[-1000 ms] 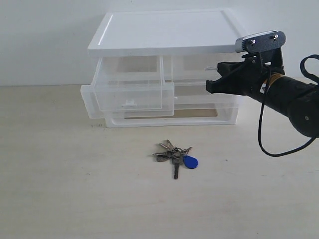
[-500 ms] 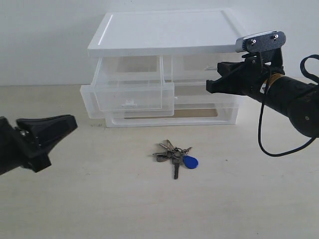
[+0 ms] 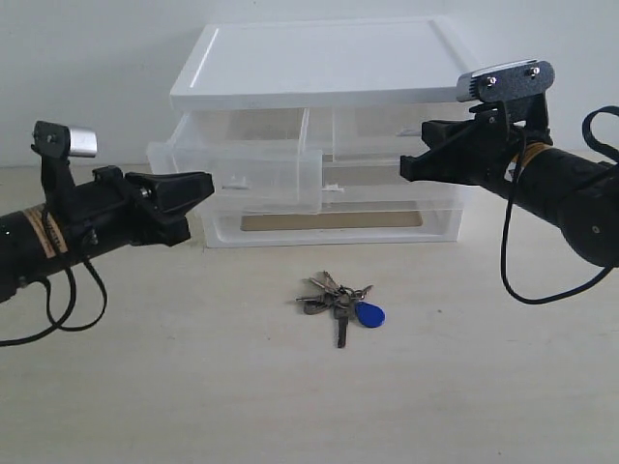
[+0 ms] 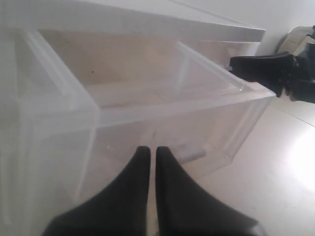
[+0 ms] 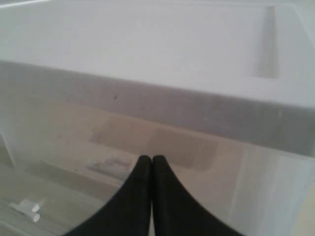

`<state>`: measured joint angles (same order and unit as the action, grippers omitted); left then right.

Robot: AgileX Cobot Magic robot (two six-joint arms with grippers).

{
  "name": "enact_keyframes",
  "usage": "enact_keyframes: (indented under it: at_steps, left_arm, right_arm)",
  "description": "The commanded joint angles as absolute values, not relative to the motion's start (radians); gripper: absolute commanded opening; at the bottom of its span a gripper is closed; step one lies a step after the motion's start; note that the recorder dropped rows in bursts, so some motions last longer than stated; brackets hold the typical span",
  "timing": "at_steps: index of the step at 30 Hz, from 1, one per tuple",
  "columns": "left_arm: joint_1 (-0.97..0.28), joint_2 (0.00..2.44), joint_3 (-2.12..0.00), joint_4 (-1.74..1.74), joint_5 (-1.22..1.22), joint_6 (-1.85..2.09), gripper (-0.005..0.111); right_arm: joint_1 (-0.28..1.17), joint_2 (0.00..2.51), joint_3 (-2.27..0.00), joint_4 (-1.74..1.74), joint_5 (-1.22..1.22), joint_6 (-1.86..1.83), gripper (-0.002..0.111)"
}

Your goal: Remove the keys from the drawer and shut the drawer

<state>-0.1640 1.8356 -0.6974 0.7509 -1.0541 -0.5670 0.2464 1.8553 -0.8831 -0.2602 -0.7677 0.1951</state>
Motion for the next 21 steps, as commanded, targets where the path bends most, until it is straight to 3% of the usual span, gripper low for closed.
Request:
enact_keyframes:
  at_steps: [1,21]
  left_arm:
    - [-0.181,1.865,-0.762,0.752,-1.033,-0.591,0.004]
    - [-0.240,2.047,-1.132,0.740,-0.792,-0.633,0.004]
  right_arm:
    - [0.239,1.867,-0.909,-0.246,-0.781,0.197,0.000]
    - [0.239,1.867,-0.909,-0.251,-0.772,0.198,0.000]
